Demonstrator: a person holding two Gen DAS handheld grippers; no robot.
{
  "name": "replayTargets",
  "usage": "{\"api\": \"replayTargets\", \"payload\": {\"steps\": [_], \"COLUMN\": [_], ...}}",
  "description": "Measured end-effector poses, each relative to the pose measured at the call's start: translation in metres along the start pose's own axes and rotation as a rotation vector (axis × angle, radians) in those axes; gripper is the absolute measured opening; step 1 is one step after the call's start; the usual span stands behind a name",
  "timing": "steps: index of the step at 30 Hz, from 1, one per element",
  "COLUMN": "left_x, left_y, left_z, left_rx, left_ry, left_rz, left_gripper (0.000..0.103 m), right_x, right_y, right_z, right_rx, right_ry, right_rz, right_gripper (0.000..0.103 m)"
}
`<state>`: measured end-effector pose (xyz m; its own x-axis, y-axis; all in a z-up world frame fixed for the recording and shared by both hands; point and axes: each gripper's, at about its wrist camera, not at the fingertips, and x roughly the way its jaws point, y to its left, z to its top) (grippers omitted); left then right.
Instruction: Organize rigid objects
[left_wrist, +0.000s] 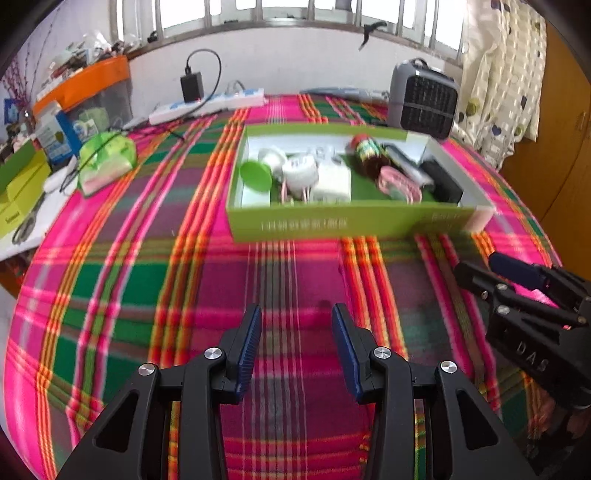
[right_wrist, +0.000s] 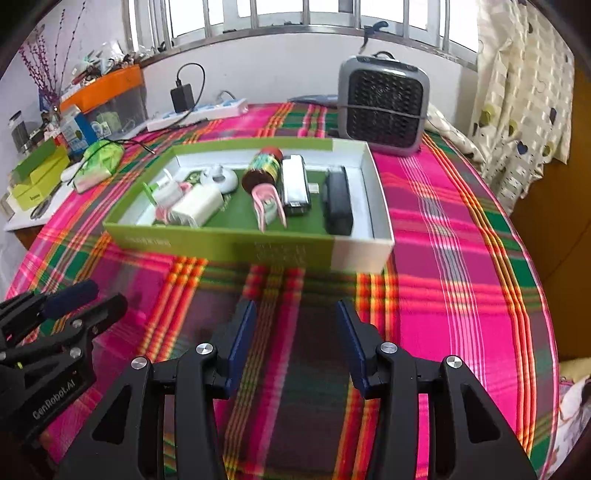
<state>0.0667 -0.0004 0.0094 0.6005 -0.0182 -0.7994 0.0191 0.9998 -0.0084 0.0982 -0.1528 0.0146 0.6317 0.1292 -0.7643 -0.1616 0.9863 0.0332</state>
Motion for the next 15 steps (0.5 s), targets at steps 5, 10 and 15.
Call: {"api": "replayTargets", "payload": {"steps": [5, 10, 15], "left_x": [-0.002, -0.002, -0.002], "left_y": [0.001, -0.003, -0.006], "left_z": [-0.003, -0.004, -0.005], "left_rx": [-0.022, -0.019, -0.036], "left_ry": [-0.005, -0.01, -0.029], "left_rz": [0.012, 0.042, 0.064], "left_gripper": [0.039, 0.039, 0.04], "right_x": [0.0, -0.004, -0.004], "right_y": [-0.003, -0.006, -0.007], "right_z": [-0.01, -0.017, -0.018], "right_rx": [0.01, 0.015, 0.014], "right_ry": [0.024, 0.026, 0.025], "right_rz": [-0.015, -0.026, -0.032], "right_gripper": [0.047, 0.047, 0.047]}}
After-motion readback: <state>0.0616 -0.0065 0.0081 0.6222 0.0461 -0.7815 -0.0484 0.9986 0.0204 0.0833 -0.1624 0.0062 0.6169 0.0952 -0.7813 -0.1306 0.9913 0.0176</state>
